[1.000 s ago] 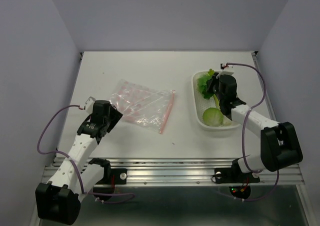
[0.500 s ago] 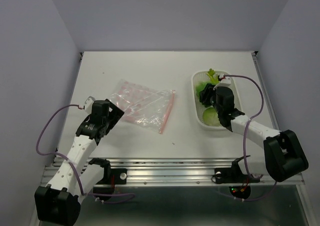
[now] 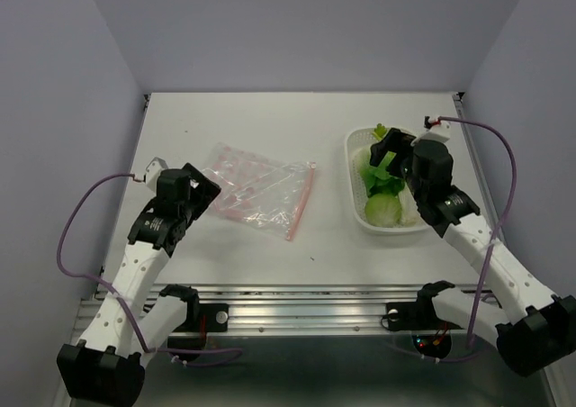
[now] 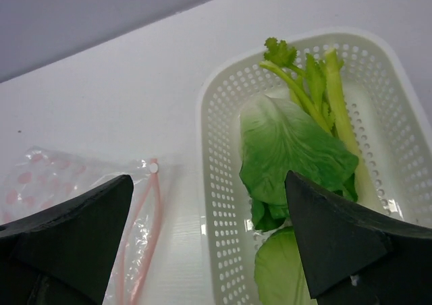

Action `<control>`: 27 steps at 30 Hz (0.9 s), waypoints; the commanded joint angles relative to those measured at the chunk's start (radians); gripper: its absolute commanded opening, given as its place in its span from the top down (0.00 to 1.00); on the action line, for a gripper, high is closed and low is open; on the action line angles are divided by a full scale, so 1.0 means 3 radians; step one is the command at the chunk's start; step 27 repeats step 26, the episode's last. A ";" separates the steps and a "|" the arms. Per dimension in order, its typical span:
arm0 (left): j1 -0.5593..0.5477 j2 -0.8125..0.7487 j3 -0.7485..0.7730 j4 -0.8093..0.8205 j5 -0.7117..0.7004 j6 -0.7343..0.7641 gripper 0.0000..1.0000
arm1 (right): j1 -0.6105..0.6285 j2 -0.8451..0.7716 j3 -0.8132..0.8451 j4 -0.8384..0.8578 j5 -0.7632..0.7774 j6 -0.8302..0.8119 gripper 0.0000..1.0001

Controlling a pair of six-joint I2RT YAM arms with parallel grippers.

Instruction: Open the zip-top bag and remove the fake food

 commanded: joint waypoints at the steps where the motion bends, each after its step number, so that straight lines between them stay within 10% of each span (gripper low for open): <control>1: 0.0017 -0.0072 0.0288 -0.0027 -0.0152 0.0197 0.01 | -0.0004 -0.0249 0.0241 -0.0858 0.0400 0.0154 0.00; 27: 0.0017 -0.0169 0.0707 -0.0329 -0.0837 0.0468 0.01 | -0.0004 -0.1850 -0.0087 -0.2014 0.1362 0.0461 0.00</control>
